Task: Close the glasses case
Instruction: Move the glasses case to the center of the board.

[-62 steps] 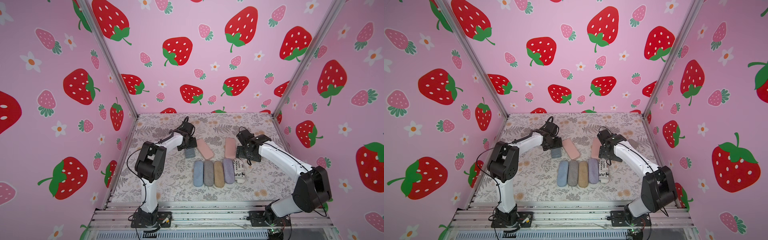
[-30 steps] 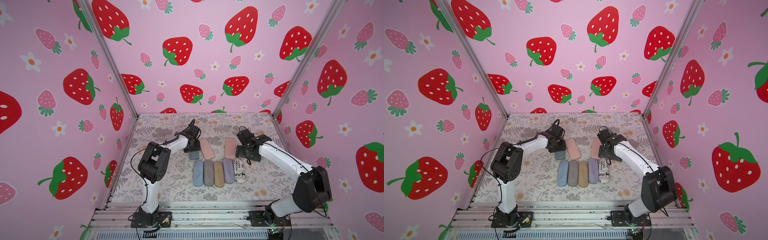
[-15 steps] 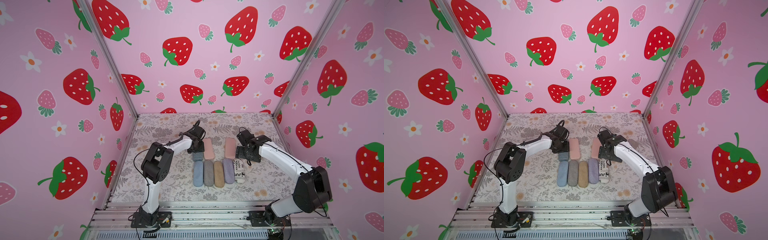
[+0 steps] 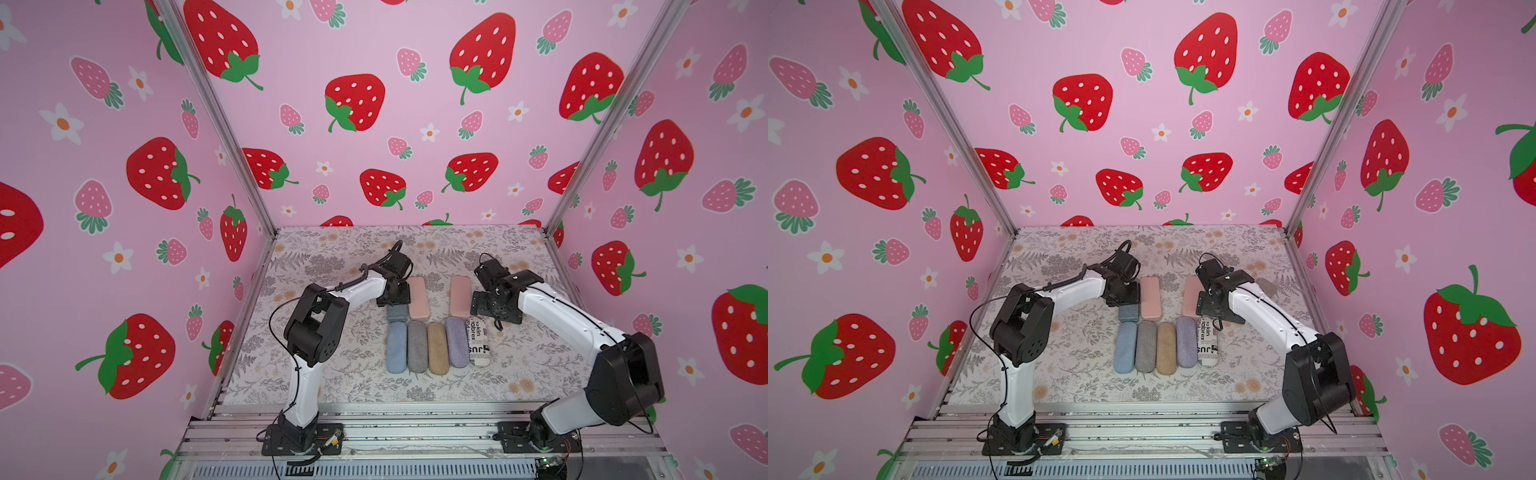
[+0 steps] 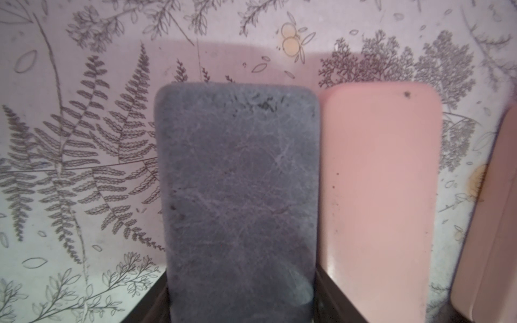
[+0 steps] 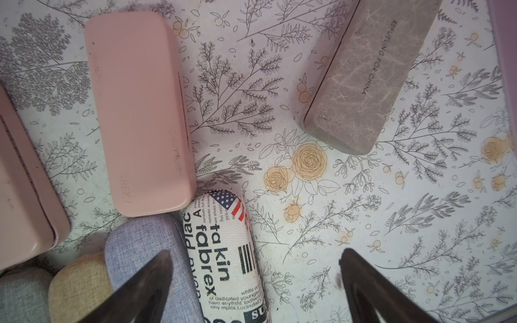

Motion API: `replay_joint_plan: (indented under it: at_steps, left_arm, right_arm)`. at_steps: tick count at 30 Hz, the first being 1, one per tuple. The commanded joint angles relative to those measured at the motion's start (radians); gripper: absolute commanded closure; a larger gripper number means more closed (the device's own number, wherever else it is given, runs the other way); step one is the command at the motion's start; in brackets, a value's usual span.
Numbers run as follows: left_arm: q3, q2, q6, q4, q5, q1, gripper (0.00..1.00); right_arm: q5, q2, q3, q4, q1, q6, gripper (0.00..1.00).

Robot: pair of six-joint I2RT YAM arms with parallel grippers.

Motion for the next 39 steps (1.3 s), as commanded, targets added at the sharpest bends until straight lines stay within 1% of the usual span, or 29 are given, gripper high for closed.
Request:
replay_joint_plan:
  at_steps: [1, 3, 7, 11, 16, 19, 22, 24, 26, 29, 30, 31, 33, 34, 39]
  left_arm:
    - [0.032, -0.005, 0.004, -0.036, 0.024, -0.012, 0.3]
    - [0.028, -0.025, 0.005, -0.038, 0.018, -0.013, 0.26]
    - [0.002, -0.075, 0.003, -0.032, 0.007, -0.013, 0.2]
    - [-0.028, -0.131, 0.002, -0.034, -0.007, -0.011, 0.2]
    - [-0.107, -0.222, -0.006, -0.027, -0.038, -0.009, 0.19]
    - [-0.159, -0.272, -0.012, -0.022, -0.051, -0.001, 0.19]
    - [-0.208, -0.313, -0.021, -0.015, -0.056, 0.011, 0.19]
    - [-0.239, -0.338, -0.027, -0.009, -0.058, 0.02, 0.2]
    - [-0.271, -0.361, -0.036, -0.001, -0.06, 0.034, 0.2]
    - [-0.306, -0.385, -0.044, 0.009, -0.054, 0.056, 0.21]
    - [-0.315, -0.389, -0.045, 0.011, -0.052, 0.063, 0.22]
    - [-0.32, -0.392, -0.046, 0.011, -0.051, 0.068, 0.22]
    - [-0.327, -0.396, -0.046, 0.012, -0.049, 0.074, 0.22]
    - [-0.329, -0.398, -0.047, 0.013, -0.048, 0.076, 0.22]
    - [-0.345, -0.402, -0.051, 0.029, -0.032, 0.086, 0.22]
  right_arm:
    - [-0.052, 0.012, 0.018, 0.047, -0.006, -0.04, 0.03]
    - [-0.08, 0.027, 0.034, 0.071, -0.008, -0.059, 0.0]
    - [-0.127, 0.094, 0.092, 0.094, -0.011, -0.099, 0.01]
    - [-0.159, 0.188, 0.167, 0.089, -0.012, -0.116, 0.01]
    - [-0.184, 0.306, 0.243, 0.095, -0.017, -0.119, 0.01]
    - [-0.193, 0.329, 0.244, 0.122, -0.024, -0.103, 0.01]
    - [-0.234, 0.334, 0.231, 0.15, -0.039, -0.099, 0.01]
    - [-0.223, 0.333, 0.235, 0.15, -0.044, -0.092, 0.0]
    - [-0.192, 0.299, 0.207, 0.17, -0.047, -0.079, 0.04]
    - [-0.168, 0.236, 0.165, 0.193, -0.079, -0.066, 0.17]
    - [-0.159, 0.222, 0.162, 0.178, -0.098, -0.06, 0.19]
    - [-0.14, 0.213, 0.164, 0.16, -0.119, -0.053, 0.19]
    - [-0.1, 0.203, 0.171, 0.098, -0.164, -0.039, 0.09]
    - [-0.085, 0.198, 0.167, 0.08, -0.191, -0.035, 0.06]
    - [-0.097, 0.175, 0.139, 0.062, -0.336, -0.027, 0.01]
